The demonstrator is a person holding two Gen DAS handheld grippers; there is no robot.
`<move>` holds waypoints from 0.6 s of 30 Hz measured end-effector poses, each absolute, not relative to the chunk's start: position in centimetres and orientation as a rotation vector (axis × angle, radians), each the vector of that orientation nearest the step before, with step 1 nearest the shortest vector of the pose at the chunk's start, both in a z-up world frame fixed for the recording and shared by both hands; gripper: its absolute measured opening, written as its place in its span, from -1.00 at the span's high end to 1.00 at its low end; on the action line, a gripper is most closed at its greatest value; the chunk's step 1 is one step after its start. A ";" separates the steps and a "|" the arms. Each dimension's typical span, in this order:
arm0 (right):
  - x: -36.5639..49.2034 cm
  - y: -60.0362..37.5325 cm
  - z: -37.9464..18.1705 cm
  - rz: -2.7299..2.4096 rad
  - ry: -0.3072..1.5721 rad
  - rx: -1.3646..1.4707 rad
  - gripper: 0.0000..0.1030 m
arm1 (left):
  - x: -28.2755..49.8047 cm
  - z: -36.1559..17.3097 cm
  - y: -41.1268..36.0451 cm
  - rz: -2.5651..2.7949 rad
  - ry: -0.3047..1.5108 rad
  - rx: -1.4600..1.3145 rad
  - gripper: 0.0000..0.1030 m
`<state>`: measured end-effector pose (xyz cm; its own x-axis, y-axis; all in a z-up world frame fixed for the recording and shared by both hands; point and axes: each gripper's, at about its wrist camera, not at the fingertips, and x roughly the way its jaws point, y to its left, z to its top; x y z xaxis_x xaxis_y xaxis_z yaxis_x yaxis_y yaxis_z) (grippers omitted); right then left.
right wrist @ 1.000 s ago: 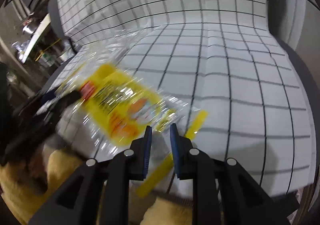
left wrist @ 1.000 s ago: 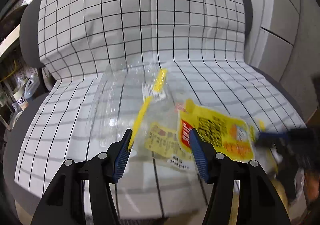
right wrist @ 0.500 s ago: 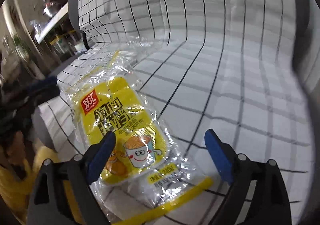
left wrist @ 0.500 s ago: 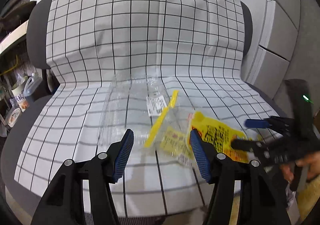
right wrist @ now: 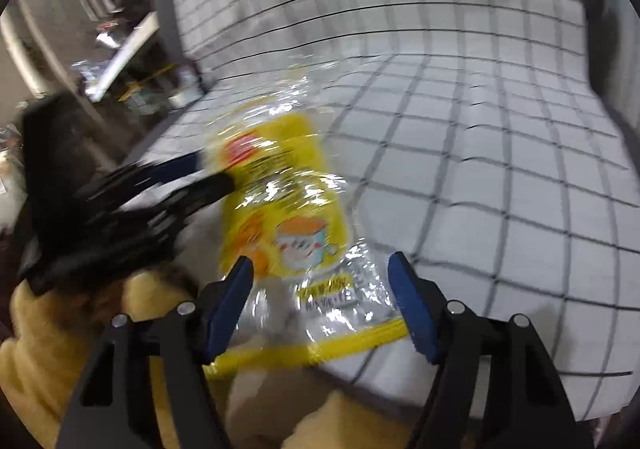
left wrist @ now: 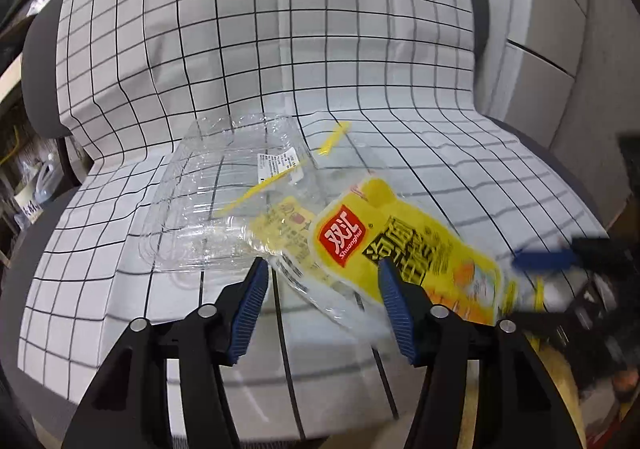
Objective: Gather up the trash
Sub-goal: 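Close the right gripper on the yellow snack packet and lift it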
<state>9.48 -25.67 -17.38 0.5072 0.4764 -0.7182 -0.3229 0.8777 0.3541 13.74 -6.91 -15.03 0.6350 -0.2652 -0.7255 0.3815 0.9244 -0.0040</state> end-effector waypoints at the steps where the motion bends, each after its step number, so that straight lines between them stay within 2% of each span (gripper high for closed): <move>1: 9.4 -25.5 -17.4 0.497 0.918 0.170 -0.34 | 14.1 -15.0 -7.0 -0.378 0.803 0.146 -0.04; 9: 10.6 -23.2 -18.1 0.412 0.811 -0.016 -0.34 | 13.6 -15.5 -7.3 -0.386 0.811 0.162 0.00; 11: 10.4 -23.0 -18.1 0.429 0.804 -0.033 -0.03 | 13.3 -15.3 -6.6 -0.368 0.807 0.146 0.00; 12: 10.2 -22.9 -17.8 0.415 0.803 -0.042 0.43 | 13.2 -15.0 -6.1 -0.363 0.801 0.133 0.00; 13: 10.2 -23.0 -17.7 0.401 0.799 -0.051 0.79 | 13.0 -14.7 -5.7 -0.359 0.797 0.124 0.00; 16: 9.8 -23.4 -17.2 0.370 0.791 -0.050 0.93 | 12.2 -13.5 -4.5 -0.341 0.771 0.098 -0.02; 18: 8.7 -23.8 -16.2 0.350 0.740 -0.043 0.93 | 11.6 -12.4 -3.7 -0.326 0.745 0.086 -0.02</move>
